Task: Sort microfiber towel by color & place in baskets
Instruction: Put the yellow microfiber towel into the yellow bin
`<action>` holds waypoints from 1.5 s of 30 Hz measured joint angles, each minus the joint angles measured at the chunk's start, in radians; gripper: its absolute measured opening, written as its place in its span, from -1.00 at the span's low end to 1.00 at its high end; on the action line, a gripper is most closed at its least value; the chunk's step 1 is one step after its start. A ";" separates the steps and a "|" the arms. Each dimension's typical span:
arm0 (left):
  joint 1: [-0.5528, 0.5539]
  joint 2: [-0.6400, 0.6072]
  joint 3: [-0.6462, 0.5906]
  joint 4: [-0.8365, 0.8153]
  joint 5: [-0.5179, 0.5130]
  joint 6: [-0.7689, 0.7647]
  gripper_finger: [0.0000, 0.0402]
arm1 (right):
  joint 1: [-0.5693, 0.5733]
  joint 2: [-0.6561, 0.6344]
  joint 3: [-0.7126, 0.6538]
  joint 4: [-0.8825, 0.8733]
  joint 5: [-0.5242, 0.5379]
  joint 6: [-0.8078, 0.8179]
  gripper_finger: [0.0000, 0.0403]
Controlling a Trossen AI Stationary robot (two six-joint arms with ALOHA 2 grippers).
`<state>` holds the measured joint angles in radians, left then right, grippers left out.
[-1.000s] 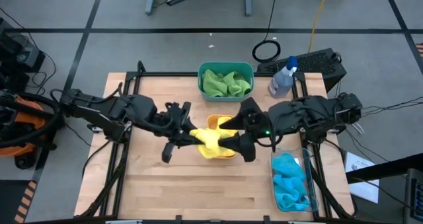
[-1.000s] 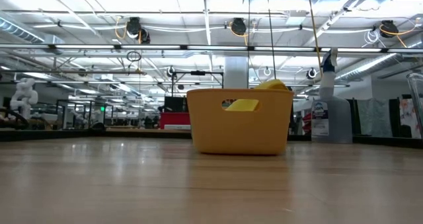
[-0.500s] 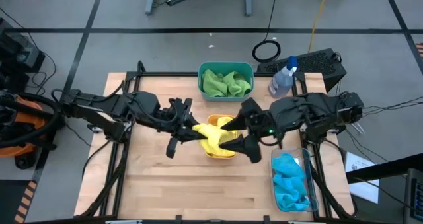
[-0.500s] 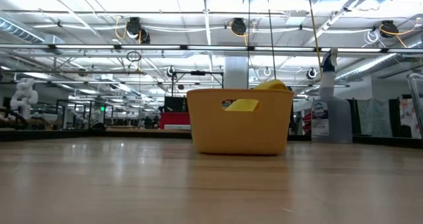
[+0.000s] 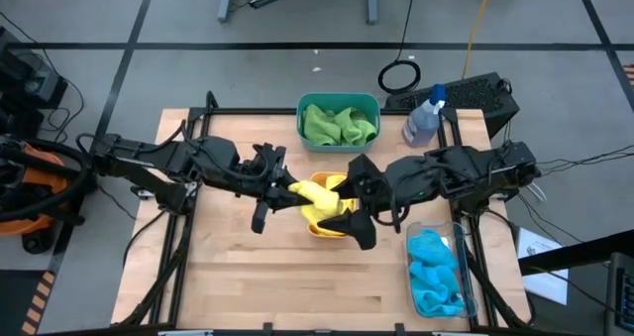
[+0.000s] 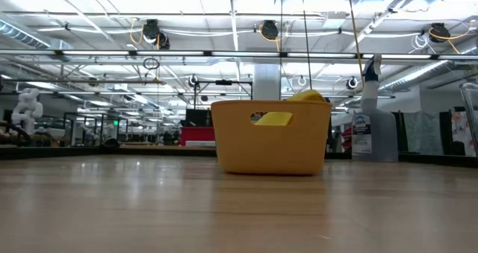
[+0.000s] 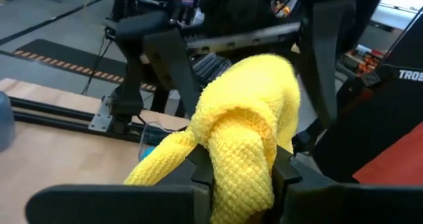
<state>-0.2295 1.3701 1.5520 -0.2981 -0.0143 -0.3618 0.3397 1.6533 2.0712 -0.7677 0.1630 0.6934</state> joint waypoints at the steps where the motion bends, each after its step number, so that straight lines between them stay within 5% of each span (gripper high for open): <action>1: 0.000 0.000 0.000 0.000 0.000 -0.007 -0.70 | 0.000 0.005 0.000 -0.001 0.008 -0.001 0.77; 7: -0.012 0.000 0.000 0.003 0.005 -0.025 -0.70 | 0.000 0.015 0.000 -0.005 0.050 -0.018 0.29; 16: -0.020 0.001 0.000 0.038 0.005 -0.073 -0.69 | 0.000 0.014 0.002 -0.043 0.076 -0.035 -0.89; 20: -0.020 0.001 0.000 0.012 -0.053 -0.154 -0.57 | -0.001 0.014 0.002 -0.076 0.127 -0.015 -0.86; 31: -0.084 -0.011 0.001 -0.298 -0.201 -0.277 0.42 | -0.013 0.050 -0.035 -0.473 0.259 0.033 -0.94; 39: -0.127 -0.012 0.001 -0.506 -0.329 -0.309 0.58 | -0.055 0.052 -0.332 -0.175 0.178 0.208 -0.94; 45: -0.147 -0.013 0.001 -0.691 -0.346 -0.403 0.58 | -0.066 0.052 -0.613 0.128 0.090 0.483 -0.94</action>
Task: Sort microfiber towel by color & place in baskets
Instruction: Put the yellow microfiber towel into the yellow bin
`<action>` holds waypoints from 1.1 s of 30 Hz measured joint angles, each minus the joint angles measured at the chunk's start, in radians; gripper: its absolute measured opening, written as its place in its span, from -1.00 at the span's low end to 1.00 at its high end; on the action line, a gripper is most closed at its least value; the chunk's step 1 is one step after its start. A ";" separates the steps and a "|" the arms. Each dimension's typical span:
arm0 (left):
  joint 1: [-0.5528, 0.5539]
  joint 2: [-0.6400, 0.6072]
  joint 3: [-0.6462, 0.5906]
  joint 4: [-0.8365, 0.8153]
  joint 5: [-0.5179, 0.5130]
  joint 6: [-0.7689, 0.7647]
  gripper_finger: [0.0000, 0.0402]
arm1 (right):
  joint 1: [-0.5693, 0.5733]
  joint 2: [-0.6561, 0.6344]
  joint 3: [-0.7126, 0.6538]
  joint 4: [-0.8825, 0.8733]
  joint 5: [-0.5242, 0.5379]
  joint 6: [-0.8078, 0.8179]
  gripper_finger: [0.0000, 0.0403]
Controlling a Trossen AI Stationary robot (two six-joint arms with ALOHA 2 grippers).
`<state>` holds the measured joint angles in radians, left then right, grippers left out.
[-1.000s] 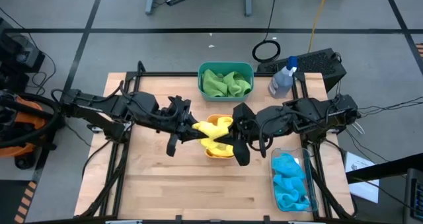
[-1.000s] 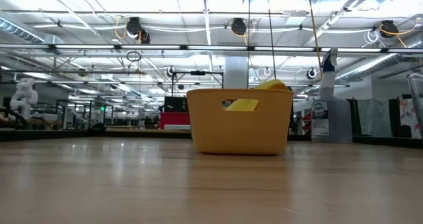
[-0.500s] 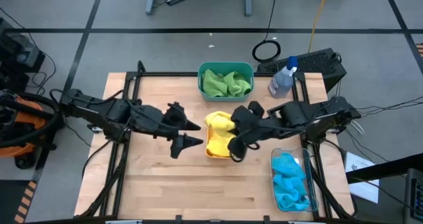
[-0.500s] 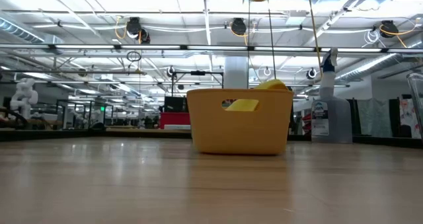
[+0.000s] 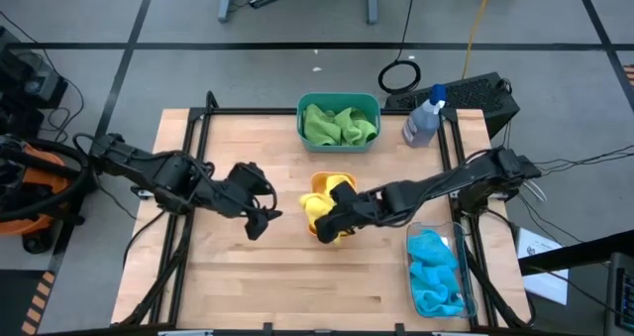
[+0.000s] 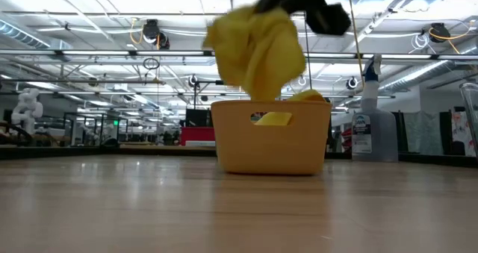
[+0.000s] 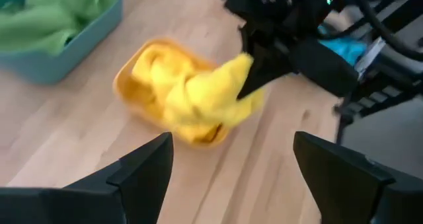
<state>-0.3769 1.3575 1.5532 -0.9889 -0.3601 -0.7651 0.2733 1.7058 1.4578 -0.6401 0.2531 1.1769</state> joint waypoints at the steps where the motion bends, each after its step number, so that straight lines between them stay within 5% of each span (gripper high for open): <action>1: -0.005 0.000 0.000 -0.032 -0.001 -0.014 0.58 | -0.001 0.000 -0.042 0.039 0.003 0.046 -0.94; 9: -0.045 0.000 0.000 -0.177 0.003 -0.040 0.58 | -0.037 0.000 -0.336 0.359 0.007 0.268 -0.94; 14: -0.071 0.000 0.000 -0.176 0.030 -0.057 0.58 | -0.053 -0.008 -0.407 0.505 0.004 0.321 -0.94; 33: -0.220 0.002 -0.018 -0.172 -0.045 -0.189 0.58 | -0.161 -0.011 -0.363 0.240 -0.051 0.333 -0.86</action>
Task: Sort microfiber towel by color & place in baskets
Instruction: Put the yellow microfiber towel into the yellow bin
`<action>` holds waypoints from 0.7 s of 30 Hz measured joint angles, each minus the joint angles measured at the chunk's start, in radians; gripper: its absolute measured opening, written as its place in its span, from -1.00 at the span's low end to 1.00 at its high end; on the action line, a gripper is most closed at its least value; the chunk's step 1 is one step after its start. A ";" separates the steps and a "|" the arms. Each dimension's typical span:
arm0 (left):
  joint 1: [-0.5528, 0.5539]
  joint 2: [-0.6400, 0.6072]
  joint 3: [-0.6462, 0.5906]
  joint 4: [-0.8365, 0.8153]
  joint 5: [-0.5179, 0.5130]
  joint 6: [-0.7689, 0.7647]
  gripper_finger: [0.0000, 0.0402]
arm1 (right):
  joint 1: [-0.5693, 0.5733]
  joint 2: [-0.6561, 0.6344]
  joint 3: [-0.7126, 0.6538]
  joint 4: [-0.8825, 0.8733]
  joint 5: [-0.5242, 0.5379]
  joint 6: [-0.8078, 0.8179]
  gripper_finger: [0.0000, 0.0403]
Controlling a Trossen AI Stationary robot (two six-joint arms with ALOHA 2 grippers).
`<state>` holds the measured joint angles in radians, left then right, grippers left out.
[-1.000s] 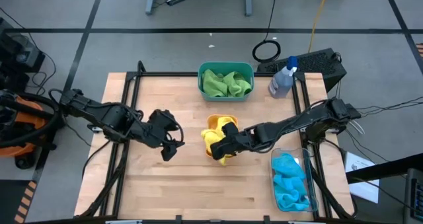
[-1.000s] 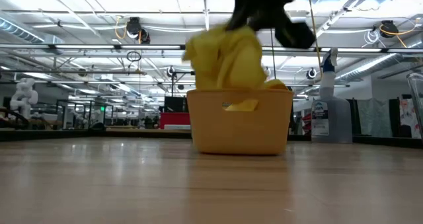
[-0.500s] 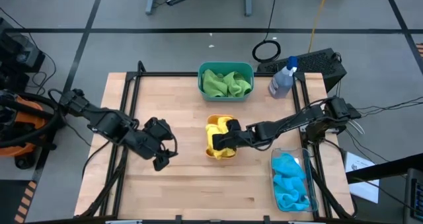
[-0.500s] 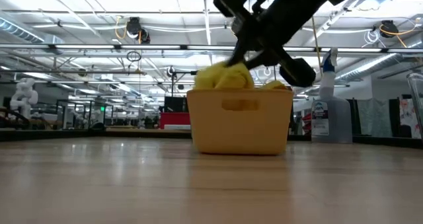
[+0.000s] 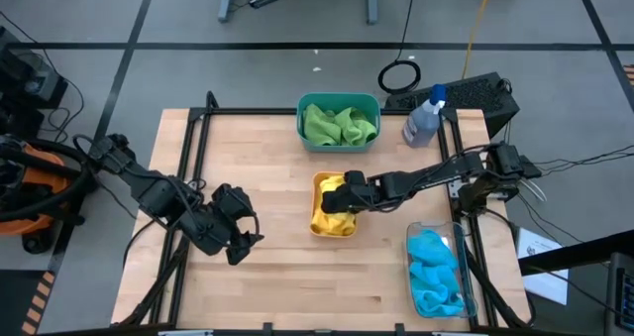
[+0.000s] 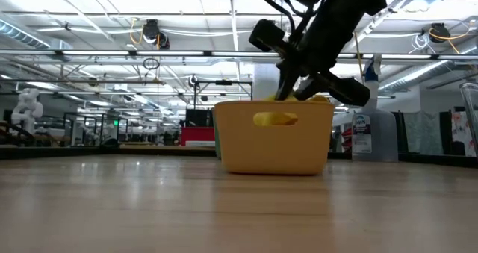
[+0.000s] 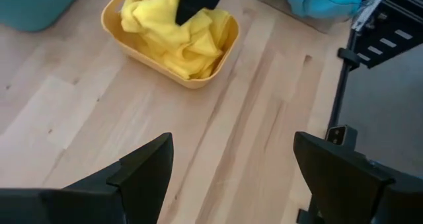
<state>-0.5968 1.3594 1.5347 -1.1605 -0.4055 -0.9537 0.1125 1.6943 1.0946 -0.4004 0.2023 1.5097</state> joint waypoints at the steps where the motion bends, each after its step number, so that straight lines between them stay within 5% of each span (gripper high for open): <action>1: -0.003 0.000 -0.005 -0.001 -0.002 -0.010 0.58 | -0.003 0.000 0.000 -0.001 -0.015 0.000 -0.82; 12: -0.048 0.004 -0.007 -0.001 -0.092 -0.060 0.58 | 0.003 -0.066 0.000 -0.016 -0.149 -0.013 -0.15; 21: -0.105 0.004 -0.007 0.001 -0.197 -0.139 0.58 | 0.005 -0.210 0.000 -0.014 -0.108 -0.092 -0.01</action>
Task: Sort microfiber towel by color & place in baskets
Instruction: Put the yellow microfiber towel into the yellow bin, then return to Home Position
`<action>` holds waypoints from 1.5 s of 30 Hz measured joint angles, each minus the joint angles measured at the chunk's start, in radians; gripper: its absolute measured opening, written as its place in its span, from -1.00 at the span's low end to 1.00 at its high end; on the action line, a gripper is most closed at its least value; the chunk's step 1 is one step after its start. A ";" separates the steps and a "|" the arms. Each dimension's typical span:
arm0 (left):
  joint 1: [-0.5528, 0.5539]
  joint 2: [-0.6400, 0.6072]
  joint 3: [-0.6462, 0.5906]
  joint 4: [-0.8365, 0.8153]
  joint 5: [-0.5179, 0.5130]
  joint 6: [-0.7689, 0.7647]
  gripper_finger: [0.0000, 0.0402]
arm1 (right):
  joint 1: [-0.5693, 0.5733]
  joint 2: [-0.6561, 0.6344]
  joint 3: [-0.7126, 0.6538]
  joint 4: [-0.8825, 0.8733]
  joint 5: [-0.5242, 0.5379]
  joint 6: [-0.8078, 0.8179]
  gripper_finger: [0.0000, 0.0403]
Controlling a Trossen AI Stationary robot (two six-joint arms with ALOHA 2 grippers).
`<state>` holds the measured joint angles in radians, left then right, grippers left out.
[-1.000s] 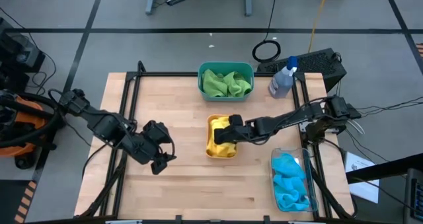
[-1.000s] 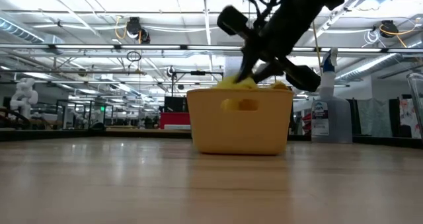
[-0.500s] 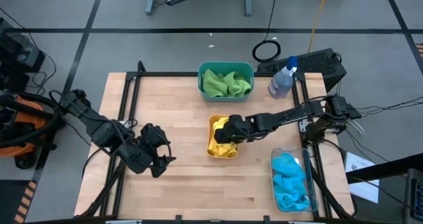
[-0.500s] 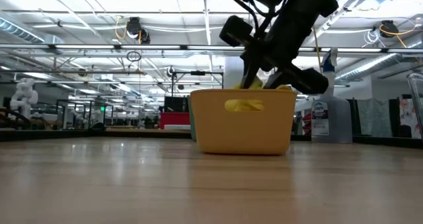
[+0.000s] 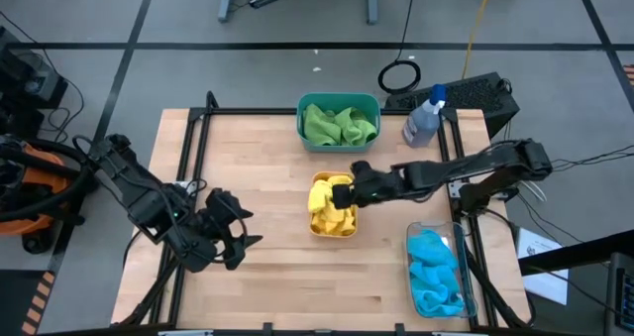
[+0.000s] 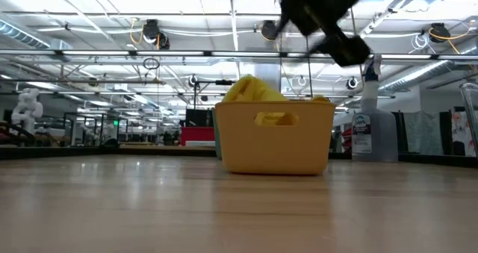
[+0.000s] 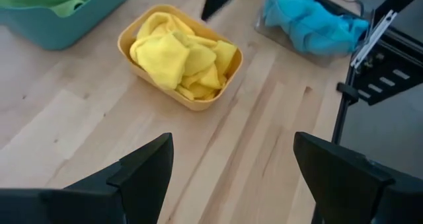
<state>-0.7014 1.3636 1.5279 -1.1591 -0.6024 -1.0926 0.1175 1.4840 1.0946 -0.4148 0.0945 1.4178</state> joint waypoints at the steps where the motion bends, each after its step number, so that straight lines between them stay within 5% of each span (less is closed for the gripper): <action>1: -0.005 0.000 0.000 0.001 -0.010 -0.002 0.58 | 0.003 -0.015 0.000 0.055 0.037 -0.029 -0.03; 6: -0.016 0.000 0.000 0.016 -0.044 -0.002 0.58 | -0.007 -0.037 0.002 0.310 0.142 -0.180 -0.28; 14: -0.002 0.000 0.000 0.023 -0.076 0.003 0.58 | -0.052 0.106 0.000 0.327 0.002 -0.192 -0.95; 27: 0.001 0.000 0.001 0.024 -0.076 -0.002 0.58 | -0.057 0.168 0.000 -0.036 0.026 -0.208 -0.98; 40: 0.001 -0.001 0.001 0.024 -0.083 0.001 0.58 | -0.086 0.107 0.016 -0.018 0.010 -0.258 -1.00; 45: 0.018 -0.007 0.002 0.069 0.004 0.115 0.44 | -0.067 0.010 0.042 0.005 0.005 -0.466 -1.00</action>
<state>-0.6835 1.3569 1.5295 -1.0903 -0.5985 -0.9773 0.0507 1.4936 1.1368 -0.4097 0.0992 0.9516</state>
